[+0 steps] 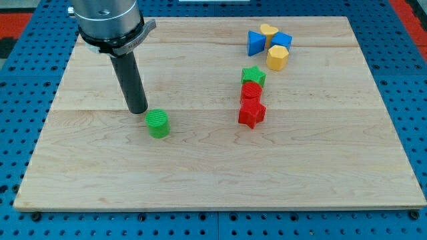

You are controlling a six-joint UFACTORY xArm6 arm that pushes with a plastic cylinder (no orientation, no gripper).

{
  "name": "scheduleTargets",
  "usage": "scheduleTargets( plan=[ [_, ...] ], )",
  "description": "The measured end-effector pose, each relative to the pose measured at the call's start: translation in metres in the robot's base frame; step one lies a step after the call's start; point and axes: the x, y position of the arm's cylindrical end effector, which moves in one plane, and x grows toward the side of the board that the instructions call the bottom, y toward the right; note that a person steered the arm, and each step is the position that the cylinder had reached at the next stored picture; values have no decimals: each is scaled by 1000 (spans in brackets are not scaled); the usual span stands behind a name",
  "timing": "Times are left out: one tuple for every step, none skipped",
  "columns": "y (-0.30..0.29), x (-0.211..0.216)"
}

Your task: Slide green circle closer to group of blocks

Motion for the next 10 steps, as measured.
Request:
scheduleTargets(
  plan=[
    [-1, 0],
    [-2, 0],
    [-2, 0],
    [-8, 2],
    [-30, -3],
    [-35, 31],
    [24, 21],
    [47, 31],
    [84, 44],
    [95, 67]
  ],
)
